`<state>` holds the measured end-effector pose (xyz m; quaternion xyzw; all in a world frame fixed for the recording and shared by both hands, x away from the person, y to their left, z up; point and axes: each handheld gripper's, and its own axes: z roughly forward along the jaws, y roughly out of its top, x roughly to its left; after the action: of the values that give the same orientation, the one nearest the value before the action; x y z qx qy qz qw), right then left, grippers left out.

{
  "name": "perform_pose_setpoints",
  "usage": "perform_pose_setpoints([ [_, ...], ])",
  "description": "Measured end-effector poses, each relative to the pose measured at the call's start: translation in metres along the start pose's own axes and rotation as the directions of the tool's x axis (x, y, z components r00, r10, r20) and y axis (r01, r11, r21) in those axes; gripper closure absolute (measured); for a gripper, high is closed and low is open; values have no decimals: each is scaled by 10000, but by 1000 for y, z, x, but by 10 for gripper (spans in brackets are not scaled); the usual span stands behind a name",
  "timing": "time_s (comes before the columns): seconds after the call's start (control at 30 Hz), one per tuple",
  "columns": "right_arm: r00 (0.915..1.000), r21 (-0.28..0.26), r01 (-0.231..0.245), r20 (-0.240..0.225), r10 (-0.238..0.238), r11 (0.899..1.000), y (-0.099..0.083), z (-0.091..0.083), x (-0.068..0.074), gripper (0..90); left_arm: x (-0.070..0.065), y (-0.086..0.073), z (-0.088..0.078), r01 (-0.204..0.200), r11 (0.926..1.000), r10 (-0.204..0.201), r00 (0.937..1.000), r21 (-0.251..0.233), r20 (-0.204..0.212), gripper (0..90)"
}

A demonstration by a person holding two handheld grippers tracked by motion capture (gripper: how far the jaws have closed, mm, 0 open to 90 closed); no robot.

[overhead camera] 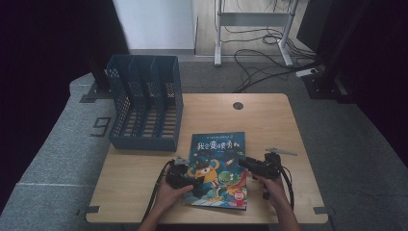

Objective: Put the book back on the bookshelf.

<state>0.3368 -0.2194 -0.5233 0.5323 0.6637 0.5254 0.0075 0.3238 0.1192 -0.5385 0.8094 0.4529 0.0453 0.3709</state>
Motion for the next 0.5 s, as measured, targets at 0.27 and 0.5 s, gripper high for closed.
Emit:
perform_pose_setpoints([
  [0.27,9987,-49,476,-158,-476,9989,10,-3,12,473,6,0,-3,349,9994,-347,9987,-34,368,129],
  [0.5,9984,-129,364,-427,-370,9993,12,-4,11,472,8,0,-3,416,9991,-413,9980,-66,488,128],
])
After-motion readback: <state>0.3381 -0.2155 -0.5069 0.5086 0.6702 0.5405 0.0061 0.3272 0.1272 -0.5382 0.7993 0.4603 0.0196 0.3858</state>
